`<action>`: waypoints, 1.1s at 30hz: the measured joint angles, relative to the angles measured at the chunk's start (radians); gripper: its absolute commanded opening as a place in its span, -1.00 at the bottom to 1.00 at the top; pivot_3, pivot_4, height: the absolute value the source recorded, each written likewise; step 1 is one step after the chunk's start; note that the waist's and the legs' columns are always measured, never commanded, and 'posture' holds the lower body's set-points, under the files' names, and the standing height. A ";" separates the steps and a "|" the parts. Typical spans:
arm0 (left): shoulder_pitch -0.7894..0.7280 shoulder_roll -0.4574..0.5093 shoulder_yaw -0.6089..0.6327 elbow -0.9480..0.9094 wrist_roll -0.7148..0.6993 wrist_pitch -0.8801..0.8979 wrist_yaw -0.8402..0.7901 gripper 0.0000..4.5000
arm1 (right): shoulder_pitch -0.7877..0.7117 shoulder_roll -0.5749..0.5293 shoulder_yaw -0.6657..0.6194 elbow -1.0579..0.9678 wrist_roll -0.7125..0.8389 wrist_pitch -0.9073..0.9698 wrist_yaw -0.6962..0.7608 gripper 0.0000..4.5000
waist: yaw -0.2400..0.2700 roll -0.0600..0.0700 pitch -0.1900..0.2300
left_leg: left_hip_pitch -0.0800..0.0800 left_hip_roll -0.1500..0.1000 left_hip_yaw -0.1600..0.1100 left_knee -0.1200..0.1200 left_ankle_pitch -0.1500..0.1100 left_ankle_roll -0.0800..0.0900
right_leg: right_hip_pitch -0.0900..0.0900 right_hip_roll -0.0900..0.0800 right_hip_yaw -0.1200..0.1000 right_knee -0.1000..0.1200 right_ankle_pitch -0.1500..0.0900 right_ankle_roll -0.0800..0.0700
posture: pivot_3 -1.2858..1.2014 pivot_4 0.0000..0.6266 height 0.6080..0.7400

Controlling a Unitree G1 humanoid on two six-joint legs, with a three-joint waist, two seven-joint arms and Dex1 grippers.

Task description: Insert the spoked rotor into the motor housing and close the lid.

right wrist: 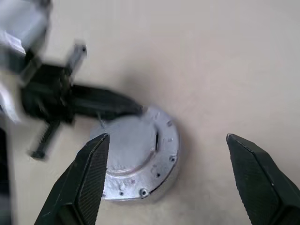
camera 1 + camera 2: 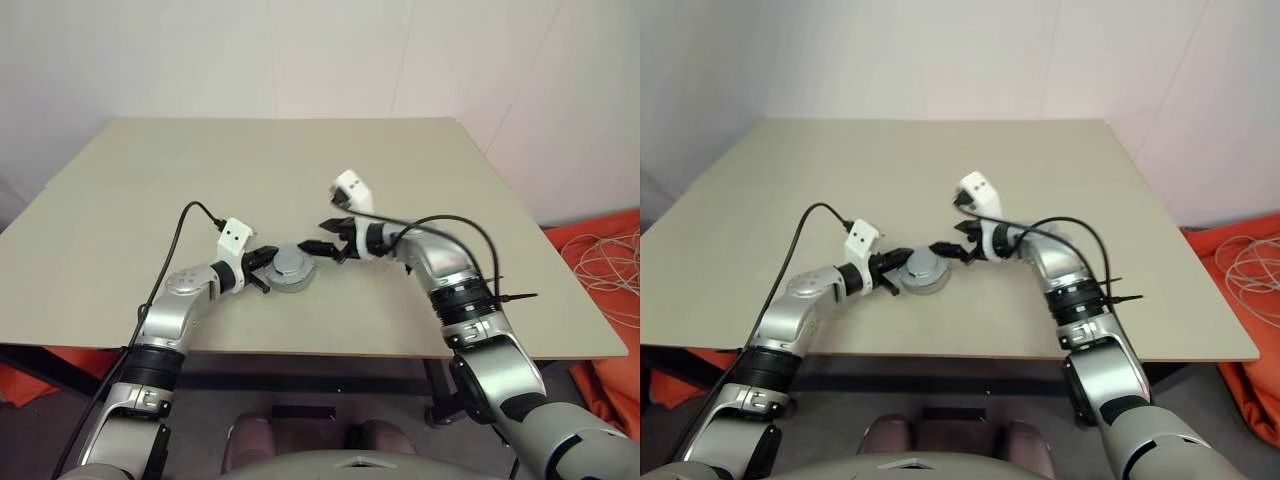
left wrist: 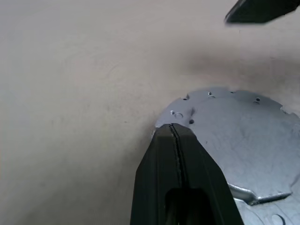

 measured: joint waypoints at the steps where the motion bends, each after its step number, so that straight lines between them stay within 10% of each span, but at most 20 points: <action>1: 0.000 0.000 -0.001 -0.001 0.000 0.000 0.000 -1.00 | 0.000 -0.004 -0.044 -0.001 0.038 0.061 -0.007 0.99 | 0.000 0.000 0.000 | 0.000 0.000 0.000 -0.001 0.000 0.000 | 0.000 0.000 0.000 0.000 0.000 0.000 | 0.03 -1.00 1.00; 13: 0.002 -0.003 -0.003 -0.008 0.001 0.000 -0.001 -1.00 | -0.021 0.127 -0.478 0.108 0.219 0.693 -0.251 0.99 | 0.004 0.006 -0.004 | -0.009 -0.001 0.000 -0.005 0.002 -0.003 | -0.006 0.000 0.000 0.000 0.000 0.000 | 0.03 -1.00 1.00; 22: 0.009 -0.001 -0.004 -0.022 0.002 0.001 -0.001 -1.00 | -0.057 0.235 -0.683 0.181 0.219 0.727 -0.402 0.99 | 0.006 0.009 -0.006 | -0.011 -0.001 0.001 -0.006 0.002 -0.004 | -0.010 0.000 0.000 0.000 0.000 0.000 | 0.03 -1.00 1.00; 33: 0.021 0.005 -0.003 -0.049 0.002 0.016 0.001 -1.00 | -0.040 0.257 -0.647 0.225 0.220 0.689 -0.449 0.99 | 0.005 0.010 -0.006 | -0.012 -0.001 0.001 -0.008 0.003 -0.005 | -0.013 0.000 0.000 0.000 0.000 0.001 | 0.03 -1.00 1.00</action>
